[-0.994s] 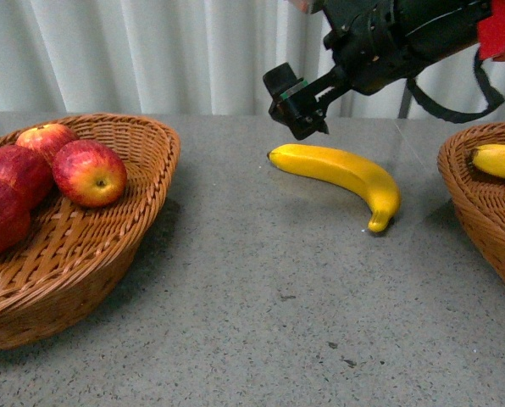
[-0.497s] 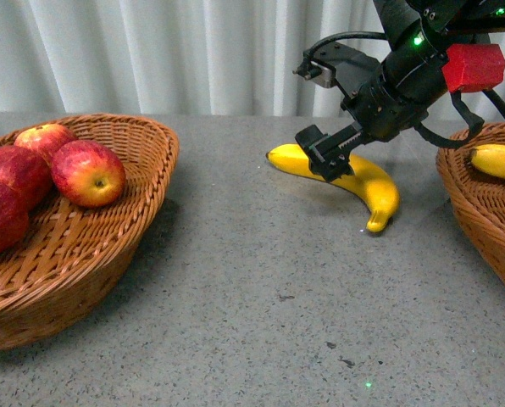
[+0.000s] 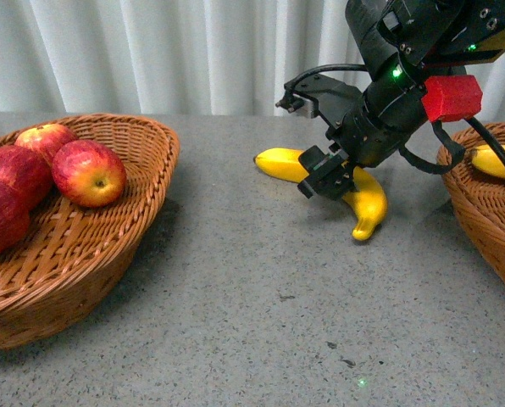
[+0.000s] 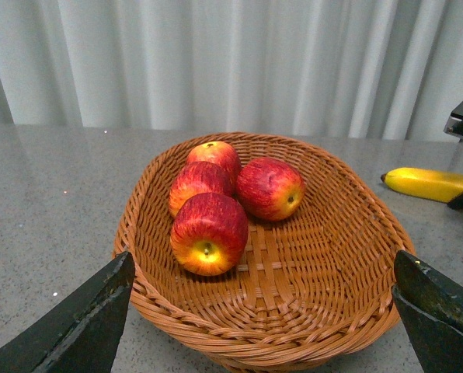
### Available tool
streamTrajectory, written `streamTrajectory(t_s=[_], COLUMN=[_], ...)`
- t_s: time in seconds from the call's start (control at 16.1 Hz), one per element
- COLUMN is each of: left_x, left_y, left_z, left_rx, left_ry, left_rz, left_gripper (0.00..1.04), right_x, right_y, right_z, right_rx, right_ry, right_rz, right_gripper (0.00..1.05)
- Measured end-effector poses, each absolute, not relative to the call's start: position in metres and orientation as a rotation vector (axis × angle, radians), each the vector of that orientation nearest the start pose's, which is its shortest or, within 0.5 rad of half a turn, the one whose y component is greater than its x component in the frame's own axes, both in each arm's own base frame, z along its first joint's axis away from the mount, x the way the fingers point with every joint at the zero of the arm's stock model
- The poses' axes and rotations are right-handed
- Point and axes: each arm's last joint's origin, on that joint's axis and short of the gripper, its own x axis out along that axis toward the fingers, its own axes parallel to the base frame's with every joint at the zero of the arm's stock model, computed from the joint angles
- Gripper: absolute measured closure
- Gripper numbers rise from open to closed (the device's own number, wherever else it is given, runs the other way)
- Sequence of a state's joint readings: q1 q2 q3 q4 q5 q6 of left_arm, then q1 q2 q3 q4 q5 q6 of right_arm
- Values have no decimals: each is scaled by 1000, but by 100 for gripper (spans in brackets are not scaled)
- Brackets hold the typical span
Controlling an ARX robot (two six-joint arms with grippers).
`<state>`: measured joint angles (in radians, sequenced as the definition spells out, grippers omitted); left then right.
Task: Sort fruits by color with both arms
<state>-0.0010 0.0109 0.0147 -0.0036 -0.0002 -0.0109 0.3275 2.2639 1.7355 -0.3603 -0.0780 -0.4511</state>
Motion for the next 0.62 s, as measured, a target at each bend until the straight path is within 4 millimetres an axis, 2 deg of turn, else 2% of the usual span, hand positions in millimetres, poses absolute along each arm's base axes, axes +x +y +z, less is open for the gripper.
streamTrajectory(t_s=[0.12,0.31,0.37,0.43,0.56,0.62], left_x=[97,97,97,97,97,97], left_y=[0,0,0,0,0,0], left_z=[167,167,167,167,167,167], left_rx=[-11,-11,-11,-11,-11,-11], left_ry=[0,0,0,-1,-1,-1], left_rz=[-1,-1,-1,-1,0,-1], left_gripper=[7,7,7,7,7,7], right_x=[466,465,460,451,424,413], right_y=[161,163,159,154,124,108], right_z=[161,170,183,209,268,282], right_rx=[-497,-377,-299,-217,-76,-28], right_ry=[756,648,577,467,234,172], right_rz=[588,624,645,665,688,682], right_gripper=[70,71,71,71,72,72])
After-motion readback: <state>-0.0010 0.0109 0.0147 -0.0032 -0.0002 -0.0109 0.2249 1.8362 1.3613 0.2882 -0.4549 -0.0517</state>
